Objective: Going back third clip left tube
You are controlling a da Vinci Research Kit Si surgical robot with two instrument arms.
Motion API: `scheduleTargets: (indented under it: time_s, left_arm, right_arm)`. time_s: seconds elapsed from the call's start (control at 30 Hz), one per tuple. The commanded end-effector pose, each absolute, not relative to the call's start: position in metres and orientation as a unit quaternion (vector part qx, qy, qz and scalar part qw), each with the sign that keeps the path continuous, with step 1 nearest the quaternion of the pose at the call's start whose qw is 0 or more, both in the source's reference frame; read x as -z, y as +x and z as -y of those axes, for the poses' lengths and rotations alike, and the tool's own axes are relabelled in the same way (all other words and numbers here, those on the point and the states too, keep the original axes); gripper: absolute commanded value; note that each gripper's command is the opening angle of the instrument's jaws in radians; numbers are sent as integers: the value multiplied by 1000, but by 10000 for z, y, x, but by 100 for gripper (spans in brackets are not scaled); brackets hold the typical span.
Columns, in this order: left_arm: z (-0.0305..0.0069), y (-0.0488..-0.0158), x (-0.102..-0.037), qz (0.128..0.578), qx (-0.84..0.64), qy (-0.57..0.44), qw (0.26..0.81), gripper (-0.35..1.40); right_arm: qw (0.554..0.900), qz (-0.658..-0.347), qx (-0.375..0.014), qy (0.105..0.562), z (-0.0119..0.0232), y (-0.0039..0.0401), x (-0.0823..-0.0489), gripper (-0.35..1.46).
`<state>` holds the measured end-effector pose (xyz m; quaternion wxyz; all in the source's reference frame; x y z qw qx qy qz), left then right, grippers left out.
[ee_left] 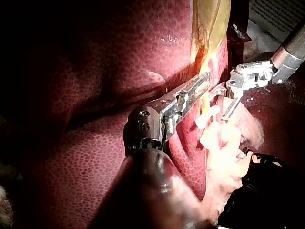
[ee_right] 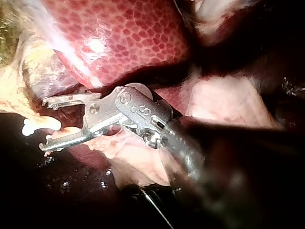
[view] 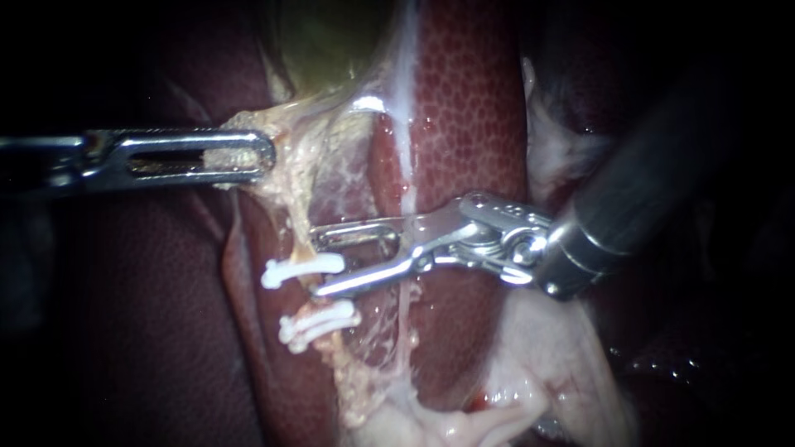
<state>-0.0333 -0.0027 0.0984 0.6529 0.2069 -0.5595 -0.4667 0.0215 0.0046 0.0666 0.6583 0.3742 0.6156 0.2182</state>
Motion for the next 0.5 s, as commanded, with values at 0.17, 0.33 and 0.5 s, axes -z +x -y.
scheduleTargets:
  time_s: [0.17,0.33,0.5]
  left_arm:
    - [27,-333,-984,560,466,208,653,-35]
    - [28,-333,-984,560,466,208,653,-35]
    - [28,-333,-984,560,466,208,653,-35]
  right_arm:
    - [666,-624,-210,351,-56,187,-653,60]
    - [672,-631,-193,335,-62,158,-639,60]
    - [693,-622,-175,319,-58,129,-623,60]
